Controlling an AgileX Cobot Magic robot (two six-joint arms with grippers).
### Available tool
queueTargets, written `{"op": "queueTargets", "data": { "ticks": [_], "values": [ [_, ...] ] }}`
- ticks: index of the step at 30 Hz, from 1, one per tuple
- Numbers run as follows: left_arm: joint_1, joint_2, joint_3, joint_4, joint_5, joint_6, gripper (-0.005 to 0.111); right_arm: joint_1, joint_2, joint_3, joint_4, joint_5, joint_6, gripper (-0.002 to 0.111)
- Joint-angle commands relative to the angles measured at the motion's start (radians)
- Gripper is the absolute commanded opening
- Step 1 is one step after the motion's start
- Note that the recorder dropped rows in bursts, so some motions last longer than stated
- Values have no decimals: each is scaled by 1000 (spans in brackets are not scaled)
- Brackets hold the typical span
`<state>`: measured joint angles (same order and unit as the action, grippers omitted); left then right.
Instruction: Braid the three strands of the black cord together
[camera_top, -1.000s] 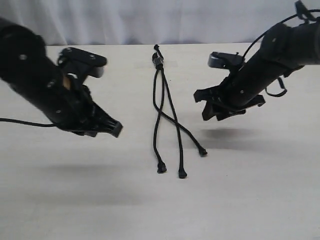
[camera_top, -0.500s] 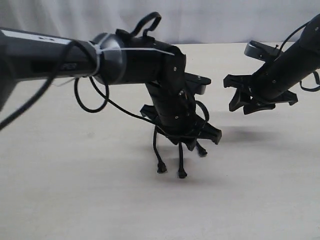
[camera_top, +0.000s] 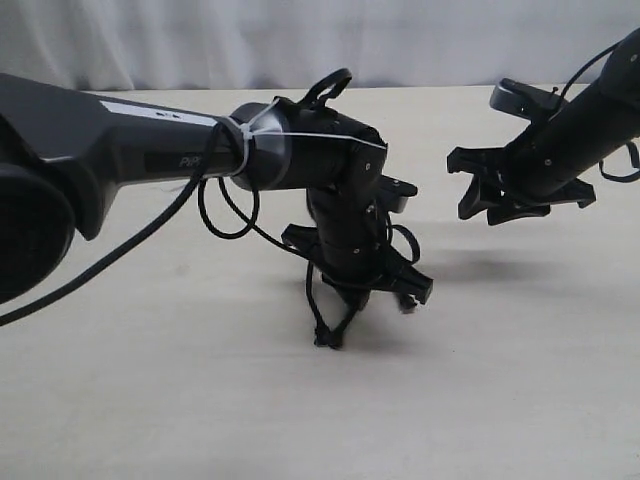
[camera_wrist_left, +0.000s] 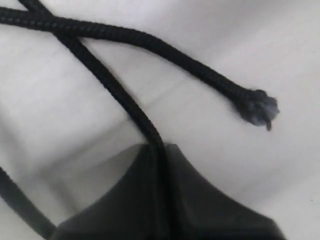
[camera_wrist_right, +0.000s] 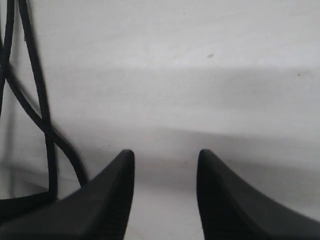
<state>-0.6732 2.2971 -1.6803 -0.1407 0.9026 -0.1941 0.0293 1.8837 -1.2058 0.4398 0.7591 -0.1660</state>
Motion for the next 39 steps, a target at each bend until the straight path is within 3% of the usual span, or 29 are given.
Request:
{"op": "queueTargets", "data": {
  "ticks": [1, 8, 12, 19, 25, 28, 34, 39],
  "values": [
    [-3, -73, -29, 33, 29, 8, 0, -5, -12, 4, -7, -13, 6, 40],
    [28, -116, -22, 363, 118, -75, 0, -5, -12, 4, -7, 5, 2, 40],
    [61, -64, -19, 382, 144, -159, 0, -5, -12, 4, -7, 7, 3, 40],
    [61, 30, -19, 477, 168, -236, 0, -5, -12, 4, -7, 5, -6, 40],
    [50, 38, -19, 339, 151, -230, 0, -5, -12, 4, -7, -5, -6, 40],
    [32, 38, -19, 295, 147, -219, 8, -3, -12, 4, -7, -10, -6, 40],
    [21, 36, -19, 270, 130, -192, 34, -3, -12, 4, -3, -14, -25, 40],
    [22, -15, -19, 306, 154, -192, 41, -3, -13, 4, -1, -12, -45, 40]
  ]
}}
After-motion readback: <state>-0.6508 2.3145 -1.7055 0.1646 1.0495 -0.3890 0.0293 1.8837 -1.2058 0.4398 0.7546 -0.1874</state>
